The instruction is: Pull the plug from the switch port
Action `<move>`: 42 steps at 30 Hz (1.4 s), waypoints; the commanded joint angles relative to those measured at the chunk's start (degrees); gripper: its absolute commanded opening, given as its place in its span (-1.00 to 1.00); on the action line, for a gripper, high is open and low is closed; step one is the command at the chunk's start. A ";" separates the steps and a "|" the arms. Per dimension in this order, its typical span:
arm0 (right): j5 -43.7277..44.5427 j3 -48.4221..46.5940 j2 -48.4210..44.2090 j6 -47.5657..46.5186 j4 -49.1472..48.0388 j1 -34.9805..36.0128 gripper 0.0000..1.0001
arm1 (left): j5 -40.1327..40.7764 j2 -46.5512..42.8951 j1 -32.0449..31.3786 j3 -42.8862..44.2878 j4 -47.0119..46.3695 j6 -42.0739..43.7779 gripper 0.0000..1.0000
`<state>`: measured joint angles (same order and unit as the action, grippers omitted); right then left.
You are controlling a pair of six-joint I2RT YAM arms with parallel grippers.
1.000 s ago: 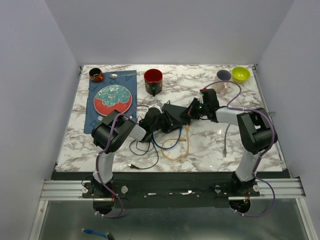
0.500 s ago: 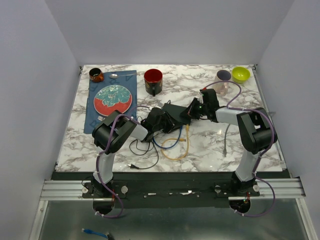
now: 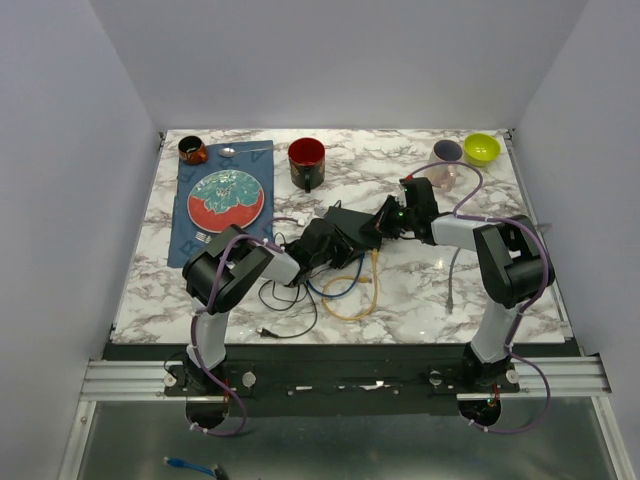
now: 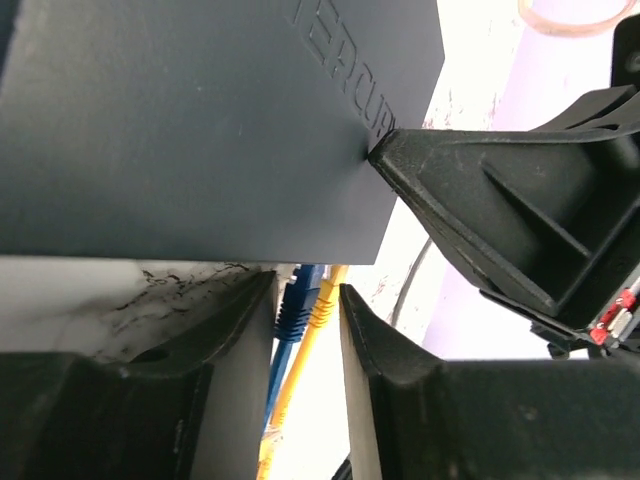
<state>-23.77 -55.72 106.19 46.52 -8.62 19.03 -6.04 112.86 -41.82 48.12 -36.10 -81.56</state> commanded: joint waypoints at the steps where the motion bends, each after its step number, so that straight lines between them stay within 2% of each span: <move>1: 2.06 2.20 2.18 -1.17 3.79 0.13 -0.99 | 5.34 -2.73 -0.54 0.05 1.64 -2.38 -0.13; 8: 1.97 2.29 2.18 -1.08 3.61 0.13 -0.99 | 7.01 -1.94 -0.45 0.49 3.31 -3.34 -0.13; 24: 1.88 2.55 2.53 -1.08 3.44 0.05 -0.99 | 6.13 1.05 -0.28 1.98 1.56 -4.14 -0.33; 33: 1.88 2.90 2.53 -1.00 3.09 0.13 -0.99 | 6.13 1.49 -0.01 1.37 1.12 -4.57 -0.63; 38: 3.55 4.39 -0.80 -0.82 2.82 0.22 -0.99 | 6.13 1.22 -0.01 0.66 0.77 -4.22 -1.00; 42: 7.68 5.89 -7.92 -1.78 3.96 0.22 -0.99 | 6.13 1.31 0.16 0.05 0.15 -3.78 -1.00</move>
<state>-22.24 -52.53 103.37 46.65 -9.72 19.03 -1.98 112.95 -42.09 49.01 -34.83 -85.52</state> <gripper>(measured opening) 0.012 0.201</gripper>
